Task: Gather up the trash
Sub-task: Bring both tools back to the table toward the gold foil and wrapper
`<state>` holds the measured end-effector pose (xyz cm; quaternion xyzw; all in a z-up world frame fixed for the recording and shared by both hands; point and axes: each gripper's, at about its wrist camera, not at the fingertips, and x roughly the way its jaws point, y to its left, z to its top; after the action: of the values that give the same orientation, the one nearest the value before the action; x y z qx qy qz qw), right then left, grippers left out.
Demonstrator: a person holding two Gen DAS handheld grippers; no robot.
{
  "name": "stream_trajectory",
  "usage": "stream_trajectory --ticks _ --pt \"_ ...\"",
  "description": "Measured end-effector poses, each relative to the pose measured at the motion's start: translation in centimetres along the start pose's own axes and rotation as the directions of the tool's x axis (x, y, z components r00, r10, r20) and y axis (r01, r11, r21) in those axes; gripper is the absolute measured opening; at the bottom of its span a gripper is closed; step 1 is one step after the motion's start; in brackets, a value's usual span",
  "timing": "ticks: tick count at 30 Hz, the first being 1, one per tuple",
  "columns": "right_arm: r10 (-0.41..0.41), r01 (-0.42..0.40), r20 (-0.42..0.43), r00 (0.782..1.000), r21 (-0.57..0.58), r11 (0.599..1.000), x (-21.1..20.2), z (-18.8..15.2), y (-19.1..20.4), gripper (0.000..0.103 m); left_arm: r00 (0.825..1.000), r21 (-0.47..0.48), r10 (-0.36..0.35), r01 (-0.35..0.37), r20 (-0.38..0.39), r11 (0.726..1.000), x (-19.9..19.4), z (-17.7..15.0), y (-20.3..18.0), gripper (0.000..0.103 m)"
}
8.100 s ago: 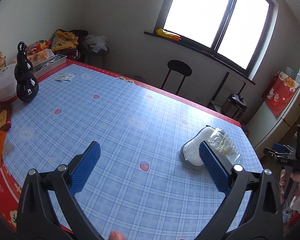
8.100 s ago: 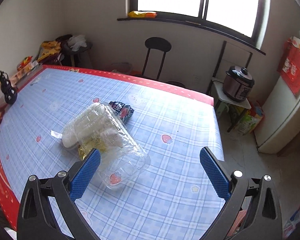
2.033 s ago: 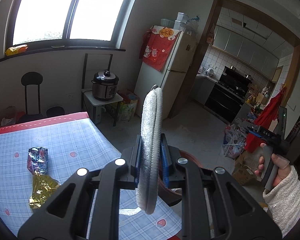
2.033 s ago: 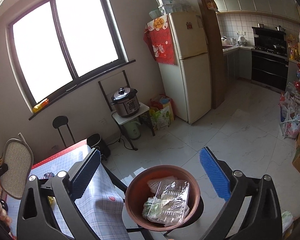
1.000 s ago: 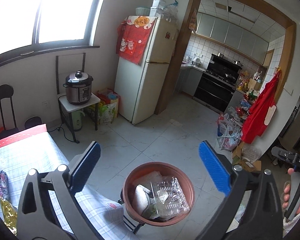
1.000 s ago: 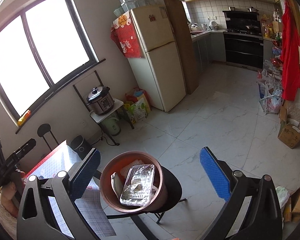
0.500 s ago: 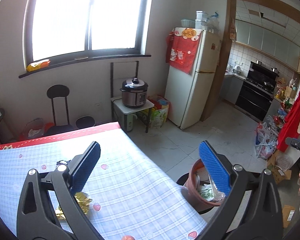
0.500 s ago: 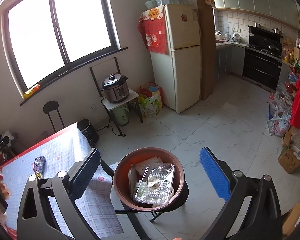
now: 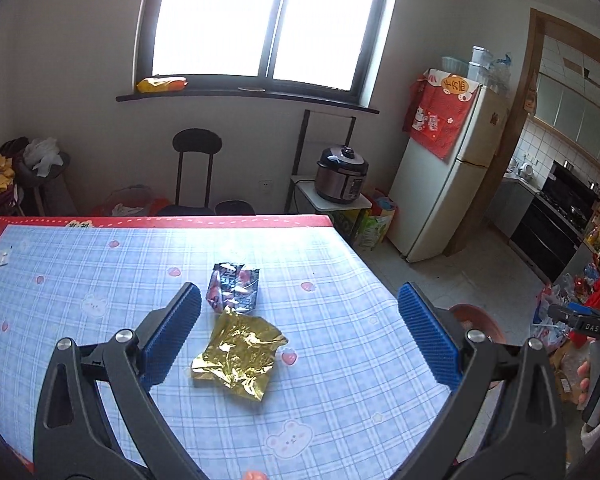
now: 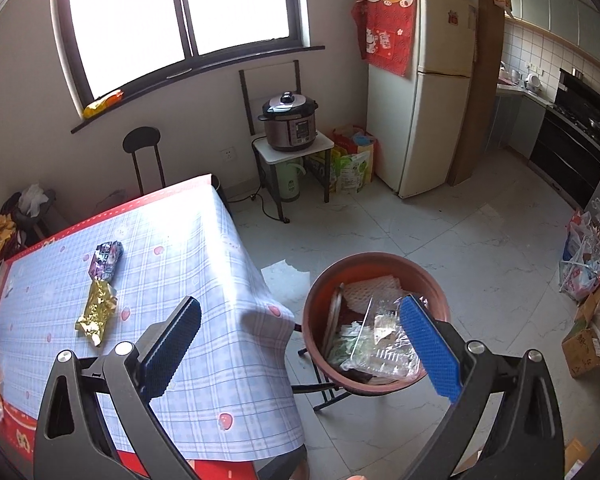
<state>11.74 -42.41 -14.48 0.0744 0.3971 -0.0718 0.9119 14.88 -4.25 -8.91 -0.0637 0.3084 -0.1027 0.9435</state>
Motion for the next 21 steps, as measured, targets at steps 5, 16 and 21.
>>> stream_trajectory --ticks 5,16,21 --pt "0.037 -0.039 -0.048 0.998 -0.061 0.997 1.8 -0.2 4.9 0.097 1.000 -0.067 0.019 -0.020 -0.011 0.998 -1.4 -1.9 4.3 0.097" --pt "0.137 -0.161 -0.139 0.981 -0.176 0.971 5.7 -0.4 16.0 0.097 0.994 -0.183 0.092 -0.102 -0.060 0.978 -3.4 -5.2 13.7 0.097" --pt "0.204 -0.234 -0.167 0.965 -0.186 0.954 8.0 -0.8 20.7 0.097 0.991 -0.232 0.107 -0.124 -0.084 0.965 -3.3 -6.6 17.5 0.097"
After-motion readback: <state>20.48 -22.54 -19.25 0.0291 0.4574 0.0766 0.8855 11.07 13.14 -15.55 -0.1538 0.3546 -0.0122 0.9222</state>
